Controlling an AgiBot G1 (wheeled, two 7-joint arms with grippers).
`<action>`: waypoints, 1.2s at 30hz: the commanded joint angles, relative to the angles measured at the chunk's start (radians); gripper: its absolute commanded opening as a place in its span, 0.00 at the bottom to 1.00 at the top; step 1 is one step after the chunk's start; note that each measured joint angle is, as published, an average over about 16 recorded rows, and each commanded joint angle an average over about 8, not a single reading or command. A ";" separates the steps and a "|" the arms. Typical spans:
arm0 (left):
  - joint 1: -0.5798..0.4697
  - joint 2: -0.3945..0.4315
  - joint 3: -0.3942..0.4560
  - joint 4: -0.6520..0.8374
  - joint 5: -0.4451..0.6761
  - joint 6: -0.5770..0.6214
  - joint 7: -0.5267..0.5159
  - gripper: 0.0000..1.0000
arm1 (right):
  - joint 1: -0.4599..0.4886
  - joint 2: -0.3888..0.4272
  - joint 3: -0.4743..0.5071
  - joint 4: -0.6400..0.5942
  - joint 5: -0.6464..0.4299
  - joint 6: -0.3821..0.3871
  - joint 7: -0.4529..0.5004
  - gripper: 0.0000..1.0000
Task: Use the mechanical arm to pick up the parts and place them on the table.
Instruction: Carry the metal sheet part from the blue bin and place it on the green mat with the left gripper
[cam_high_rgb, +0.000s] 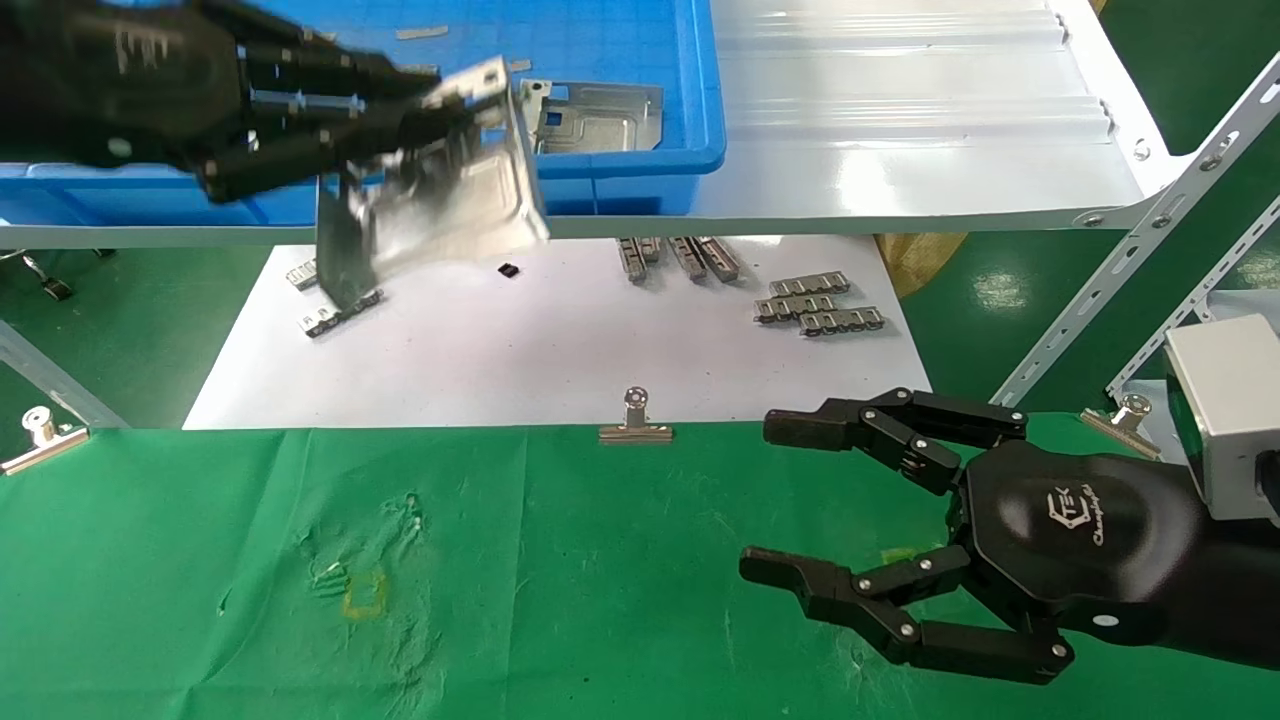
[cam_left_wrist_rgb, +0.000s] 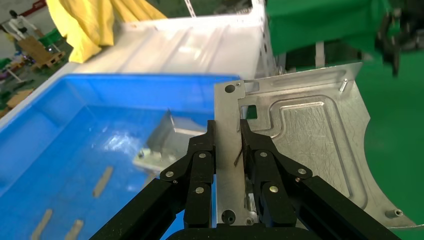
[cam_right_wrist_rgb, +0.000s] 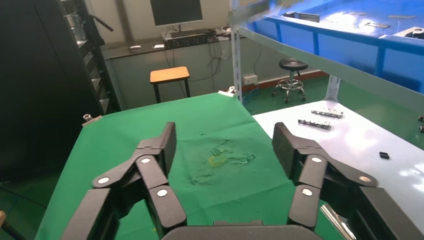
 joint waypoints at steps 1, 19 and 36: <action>0.041 -0.027 0.016 -0.069 -0.035 0.005 0.010 0.00 | 0.000 0.000 0.000 0.000 0.000 0.000 0.000 1.00; 0.291 -0.155 0.316 -0.176 -0.034 -0.040 0.423 0.00 | 0.000 0.000 0.000 0.000 0.000 0.000 0.000 1.00; 0.335 -0.058 0.344 0.065 0.002 -0.124 0.643 1.00 | 0.000 0.000 0.000 0.000 0.000 0.000 0.000 1.00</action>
